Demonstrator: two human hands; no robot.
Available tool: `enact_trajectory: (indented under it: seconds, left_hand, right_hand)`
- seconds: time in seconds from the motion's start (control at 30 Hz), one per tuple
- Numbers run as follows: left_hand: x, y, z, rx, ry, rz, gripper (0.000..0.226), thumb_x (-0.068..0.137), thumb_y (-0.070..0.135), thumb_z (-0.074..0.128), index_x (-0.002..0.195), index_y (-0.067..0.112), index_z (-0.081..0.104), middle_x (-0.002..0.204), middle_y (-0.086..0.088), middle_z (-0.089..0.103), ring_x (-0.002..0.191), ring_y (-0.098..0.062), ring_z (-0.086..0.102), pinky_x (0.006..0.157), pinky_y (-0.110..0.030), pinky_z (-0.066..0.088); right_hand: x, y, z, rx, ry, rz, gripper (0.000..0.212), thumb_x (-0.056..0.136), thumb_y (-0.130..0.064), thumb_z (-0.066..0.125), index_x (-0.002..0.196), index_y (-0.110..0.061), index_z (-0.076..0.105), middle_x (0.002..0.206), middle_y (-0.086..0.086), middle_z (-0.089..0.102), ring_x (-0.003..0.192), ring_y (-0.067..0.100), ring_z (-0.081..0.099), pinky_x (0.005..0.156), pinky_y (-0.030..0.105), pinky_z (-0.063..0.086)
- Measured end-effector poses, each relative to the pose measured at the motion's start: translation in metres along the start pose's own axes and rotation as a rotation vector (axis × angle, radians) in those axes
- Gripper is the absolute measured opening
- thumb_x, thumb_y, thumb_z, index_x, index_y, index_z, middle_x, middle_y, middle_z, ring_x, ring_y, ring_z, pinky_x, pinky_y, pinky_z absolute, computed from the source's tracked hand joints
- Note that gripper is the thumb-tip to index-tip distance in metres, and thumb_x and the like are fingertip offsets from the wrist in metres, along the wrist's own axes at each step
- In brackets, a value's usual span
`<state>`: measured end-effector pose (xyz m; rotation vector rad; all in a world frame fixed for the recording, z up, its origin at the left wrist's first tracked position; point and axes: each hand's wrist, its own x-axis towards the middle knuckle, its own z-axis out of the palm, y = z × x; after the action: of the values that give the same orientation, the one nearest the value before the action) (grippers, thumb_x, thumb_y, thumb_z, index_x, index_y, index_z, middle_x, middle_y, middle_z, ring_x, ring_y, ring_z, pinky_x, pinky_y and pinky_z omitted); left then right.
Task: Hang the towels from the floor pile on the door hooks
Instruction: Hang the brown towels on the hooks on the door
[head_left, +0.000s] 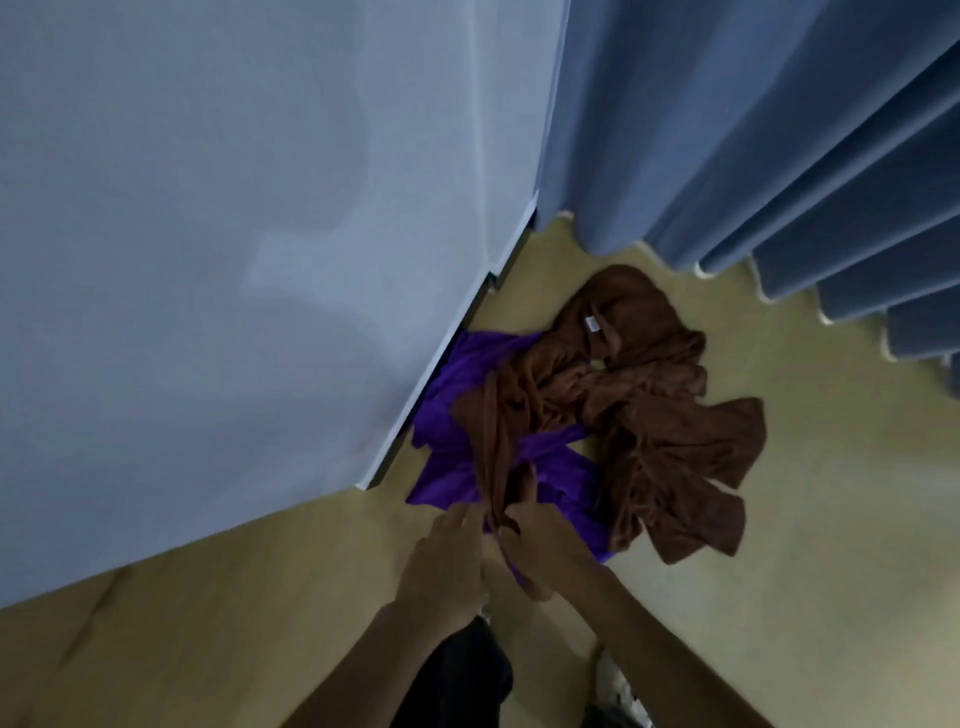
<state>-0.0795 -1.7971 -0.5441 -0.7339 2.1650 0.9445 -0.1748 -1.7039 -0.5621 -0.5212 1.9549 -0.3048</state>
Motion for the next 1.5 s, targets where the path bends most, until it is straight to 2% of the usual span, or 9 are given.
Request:
enact_trajectory:
  seconds: [0.17,0.3,0.53,0.73,0.93,1.07,1.17,1.3,1.5]
  left_hand:
    - [-0.058,0.104,-0.076,-0.225,0.136,0.203,0.066,0.088,0.003,0.045,0.146,0.027,0.028,0.149,0.003,0.032,0.136,-0.018,0.034,0.111,-0.037,0.033]
    - [-0.111,0.179,-0.133,-0.114,0.106,0.337,0.051,0.085,-0.002,0.047,0.135,0.011,0.048,0.140,-0.010,0.048,0.130,-0.023,0.043,0.104,-0.016,0.026]
    - [-0.229,0.277,-0.201,0.083,0.011,0.274,0.019,0.081,0.013,0.053,0.099,0.009,0.058,0.103,-0.014,0.061,0.099,-0.028,0.060,0.077,-0.033,0.050]
    - [-0.320,0.301,-0.212,0.104,0.072,0.197,0.009,0.074,0.019,0.064,0.077,0.014,0.057,0.082,-0.005,0.061,0.071,-0.017,0.058,0.057,-0.024,0.045]
    - [-0.409,0.280,-0.222,0.095,0.396,0.235,0.024,0.080,0.024,0.066,0.089,0.002,0.065,0.088,-0.009,0.061,0.082,-0.020,0.057,0.070,-0.029,0.046]
    - [-0.471,0.262,-0.248,0.041,0.650,0.265,0.020,0.079,0.021,0.065,0.085,0.003,0.065,0.094,-0.015,0.063,0.087,-0.028,0.060,0.077,-0.038,0.050]
    - [-0.511,0.256,-0.262,0.070,0.743,0.282,0.026,0.079,0.027,0.065,0.062,0.020,0.048,0.068,0.002,0.052,0.067,-0.017,0.050,0.062,-0.031,0.041]
    - [-0.564,0.233,-0.265,0.090,0.858,0.295,0.039,0.077,0.035,0.070,0.059,0.022,0.038,0.058,0.010,0.042,0.055,-0.007,0.039,0.052,-0.024,0.030]
    - [-0.671,0.135,-0.251,-0.182,0.963,0.164,0.037,0.076,0.050,0.069,0.072,0.027,0.040,0.068,0.011,0.044,0.062,-0.008,0.041,0.057,-0.025,0.032]
  right_hand:
    - [-0.112,-0.035,-0.124,-0.199,0.070,-0.396,0.021,0.085,-0.018,0.052,0.099,-0.009,0.065,0.097,0.011,0.069,0.088,0.027,0.063,0.069,0.030,0.045]
    - [-0.218,-0.060,-0.219,-0.205,0.127,-0.584,0.019,0.079,-0.010,0.052,0.084,-0.001,0.069,0.083,0.015,0.069,0.076,0.027,0.062,0.067,0.036,0.044]
    - [-0.380,-0.087,-0.311,-0.112,0.319,-0.745,0.027,0.077,0.008,0.057,0.085,-0.008,0.077,0.075,-0.015,0.071,0.072,-0.002,0.060,0.066,0.007,0.039]
    - [-0.488,-0.110,-0.348,0.085,0.374,-0.956,0.040,0.078,0.014,0.053,0.068,-0.019,0.073,0.067,-0.011,0.068,0.069,0.002,0.062,0.069,0.013,0.046]
    - [-0.551,-0.128,-0.372,0.265,0.521,-1.080,0.036,0.077,0.007,0.052,0.064,-0.019,0.074,0.066,-0.002,0.068,0.070,0.012,0.063,0.072,0.023,0.050]
    - [-0.549,-0.153,-0.374,-0.491,0.953,-0.757,0.031,0.082,-0.005,0.055,0.095,-0.025,0.074,0.110,-0.006,0.060,0.104,0.019,0.046,0.098,0.037,0.038]
    - [-0.554,-0.189,-0.340,-0.549,0.715,-0.903,0.043,0.078,-0.005,0.058,0.115,-0.026,0.065,0.135,-0.008,0.050,0.126,0.019,0.039,0.108,0.029,0.028]
    - [-0.578,-0.255,-0.257,-0.331,0.098,-1.034,0.043,0.081,-0.006,0.060,0.108,-0.039,0.059,0.110,-0.008,0.067,0.103,0.005,0.059,0.097,0.029,0.042]
    - [-0.607,-0.334,-0.160,-0.211,0.010,-1.221,0.008,0.088,-0.007,0.058,0.092,-0.008,0.065,0.090,0.011,0.067,0.083,0.015,0.060,0.082,0.039,0.049]
